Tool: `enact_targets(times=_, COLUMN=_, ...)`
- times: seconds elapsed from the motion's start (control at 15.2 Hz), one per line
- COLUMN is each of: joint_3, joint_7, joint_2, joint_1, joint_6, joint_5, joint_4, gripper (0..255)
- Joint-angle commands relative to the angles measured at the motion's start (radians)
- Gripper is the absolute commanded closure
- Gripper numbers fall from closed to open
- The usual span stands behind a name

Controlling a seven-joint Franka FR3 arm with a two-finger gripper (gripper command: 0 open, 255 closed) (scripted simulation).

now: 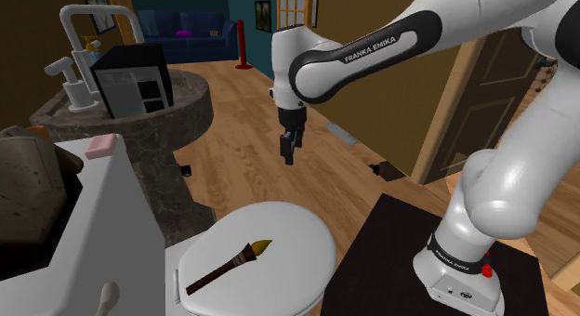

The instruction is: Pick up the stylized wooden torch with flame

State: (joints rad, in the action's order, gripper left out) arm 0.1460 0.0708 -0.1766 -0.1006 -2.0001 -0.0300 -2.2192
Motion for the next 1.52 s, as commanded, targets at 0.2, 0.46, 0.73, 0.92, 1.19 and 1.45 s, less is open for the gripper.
enact_targets(times=0.2, joint_3=0.039, joint_7=0.003, joint_2=0.178, joint_1=-0.031, joint_6=-0.056, joint_5=-0.04, joint_4=0.08, gripper=0)
enact_targets(times=0.46, joint_3=0.063, joint_7=0.002, joint_2=0.319, joint_1=-0.059, joint_6=-0.089, joint_5=-0.083, joint_4=0.15, gripper=0)
enact_targets(times=0.73, joint_3=0.079, joint_7=0.001, joint_2=0.46, joint_1=-0.094, joint_6=-0.109, joint_5=-0.131, joint_4=0.231, gripper=0)
enact_targets(times=0.92, joint_3=0.087, joint_7=0.002, joint_2=0.565, joint_1=-0.125, joint_6=-0.117, joint_5=-0.167, joint_4=0.299, gripper=0)
enact_targets(times=1.19, joint_3=0.092, joint_7=0.009, joint_2=0.706, joint_1=-0.17, joint_6=-0.118, joint_5=-0.212, joint_4=0.398, gripper=0)
enact_targets(times=1.45, joint_3=0.094, joint_7=0.022, joint_2=0.845, joint_1=-0.22, joint_6=-0.109, joint_5=-0.253, joint_4=0.508, gripper=0)
